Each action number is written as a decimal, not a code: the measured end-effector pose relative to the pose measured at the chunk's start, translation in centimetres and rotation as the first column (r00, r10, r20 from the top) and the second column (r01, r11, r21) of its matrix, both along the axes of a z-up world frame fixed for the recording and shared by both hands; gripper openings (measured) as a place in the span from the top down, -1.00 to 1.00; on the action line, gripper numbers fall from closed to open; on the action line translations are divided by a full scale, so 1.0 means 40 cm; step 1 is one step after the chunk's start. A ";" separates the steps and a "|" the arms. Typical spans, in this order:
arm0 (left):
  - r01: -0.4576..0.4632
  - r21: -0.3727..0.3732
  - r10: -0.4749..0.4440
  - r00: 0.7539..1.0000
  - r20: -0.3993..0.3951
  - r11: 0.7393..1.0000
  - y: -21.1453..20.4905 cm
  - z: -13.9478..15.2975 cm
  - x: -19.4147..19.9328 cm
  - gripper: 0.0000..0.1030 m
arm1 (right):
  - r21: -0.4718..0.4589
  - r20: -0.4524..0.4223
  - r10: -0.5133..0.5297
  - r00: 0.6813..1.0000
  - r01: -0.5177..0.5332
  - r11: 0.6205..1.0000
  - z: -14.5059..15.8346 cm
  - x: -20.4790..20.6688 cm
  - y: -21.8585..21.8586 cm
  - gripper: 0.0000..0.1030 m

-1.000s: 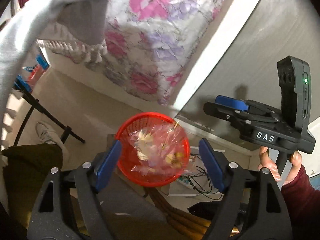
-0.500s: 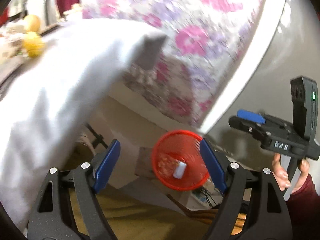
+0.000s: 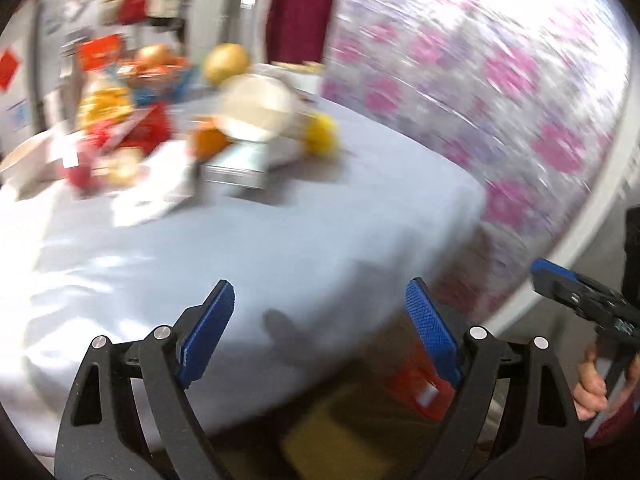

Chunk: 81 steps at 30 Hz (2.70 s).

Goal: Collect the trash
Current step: 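Return both tools to the table and grasp the white paper cup with the right gripper, then lift the paper cup with the right gripper while the left gripper grasps the red plastic cup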

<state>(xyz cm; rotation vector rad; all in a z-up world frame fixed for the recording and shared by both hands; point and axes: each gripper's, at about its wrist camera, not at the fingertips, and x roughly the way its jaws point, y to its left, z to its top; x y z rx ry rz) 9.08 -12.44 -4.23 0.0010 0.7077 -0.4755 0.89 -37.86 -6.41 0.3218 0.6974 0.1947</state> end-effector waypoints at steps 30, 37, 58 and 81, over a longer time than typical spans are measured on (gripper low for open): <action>-0.305 0.034 0.306 0.951 -0.039 0.952 0.375 0.025 0.277 -0.70 | -0.178 0.096 0.118 0.988 -0.100 0.979 0.093 0.499 0.337 -0.40; -0.290 0.036 0.292 0.955 -0.050 0.956 0.362 0.039 0.338 -0.70 | -0.177 0.039 0.076 0.996 -0.068 0.982 0.048 0.560 0.315 0.25; -0.310 -0.018 0.305 0.944 -0.129 0.951 0.396 0.014 0.469 0.04 | -0.082 0.051 0.067 0.996 -0.062 0.995 0.033 0.499 0.271 0.86; -0.291 -0.018 0.289 0.955 -0.072 0.957 0.400 0.031 0.336 0.03 | -0.108 0.109 0.147 0.983 -0.135 0.985 0.068 0.450 0.343 -0.85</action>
